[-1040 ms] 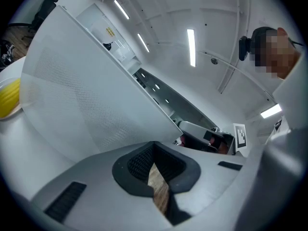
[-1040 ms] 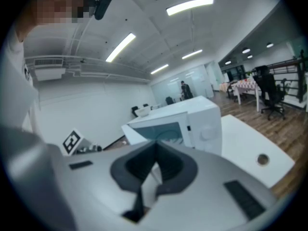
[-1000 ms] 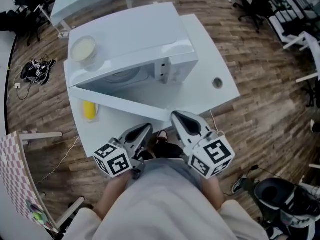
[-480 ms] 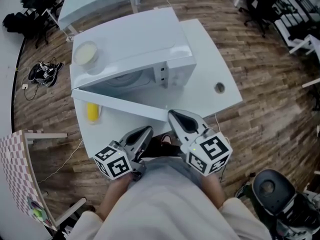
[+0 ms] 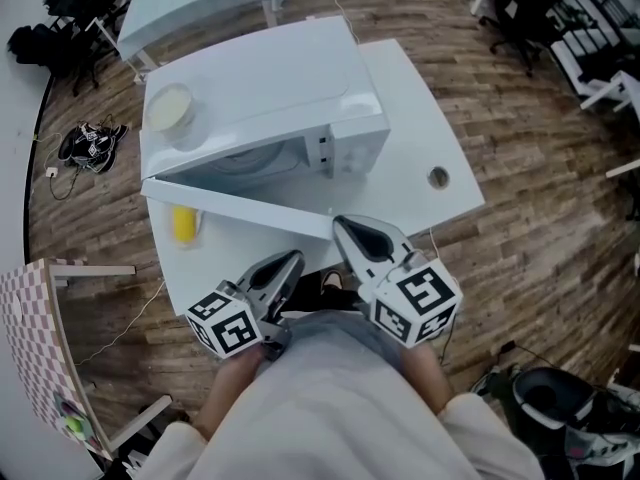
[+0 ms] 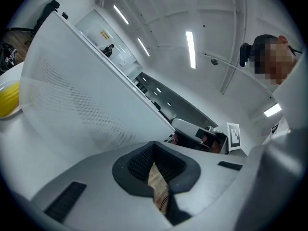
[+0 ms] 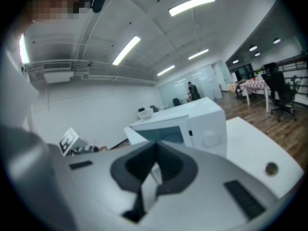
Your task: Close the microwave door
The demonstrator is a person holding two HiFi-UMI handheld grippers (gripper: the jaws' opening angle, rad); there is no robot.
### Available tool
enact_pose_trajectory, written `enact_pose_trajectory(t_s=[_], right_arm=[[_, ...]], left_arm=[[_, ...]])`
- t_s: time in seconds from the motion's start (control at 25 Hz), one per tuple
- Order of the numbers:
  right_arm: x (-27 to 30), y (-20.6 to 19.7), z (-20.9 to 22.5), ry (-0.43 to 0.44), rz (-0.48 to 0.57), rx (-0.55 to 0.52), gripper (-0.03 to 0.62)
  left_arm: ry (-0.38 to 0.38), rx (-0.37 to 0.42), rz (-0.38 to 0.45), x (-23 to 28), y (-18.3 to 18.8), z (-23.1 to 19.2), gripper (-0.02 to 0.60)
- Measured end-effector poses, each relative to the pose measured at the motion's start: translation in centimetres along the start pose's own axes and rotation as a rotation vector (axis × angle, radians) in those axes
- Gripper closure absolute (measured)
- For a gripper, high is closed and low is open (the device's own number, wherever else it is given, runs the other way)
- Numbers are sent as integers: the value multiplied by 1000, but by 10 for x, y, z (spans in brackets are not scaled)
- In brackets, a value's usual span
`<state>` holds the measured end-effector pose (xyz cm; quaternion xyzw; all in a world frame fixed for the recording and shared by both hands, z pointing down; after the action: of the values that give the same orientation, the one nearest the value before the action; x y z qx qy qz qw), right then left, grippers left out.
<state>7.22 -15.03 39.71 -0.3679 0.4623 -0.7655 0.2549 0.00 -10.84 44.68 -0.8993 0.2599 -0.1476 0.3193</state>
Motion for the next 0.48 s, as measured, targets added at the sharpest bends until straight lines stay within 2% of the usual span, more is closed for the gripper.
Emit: enact_pose_trajectory(t_s=[0.28,0.48], right_arm=[[5,6,9,8,5,19,574],[9,8,13,11,2,25,574]], left_arm=[[-35,-3,-10,12,3,1,565],[-31,-14,-12,16,8,-1,565]])
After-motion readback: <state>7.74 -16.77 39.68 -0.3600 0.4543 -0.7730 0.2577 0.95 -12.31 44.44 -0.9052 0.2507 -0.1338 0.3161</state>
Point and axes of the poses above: the fingertips, and each gripper's own axes: x forward along the fingers, z to its right, y out of its top, the point moved 1 cm from there along -x, backward along the fingers, and after that the axes turned 10 degrees about -y, right-handed, at the moved point
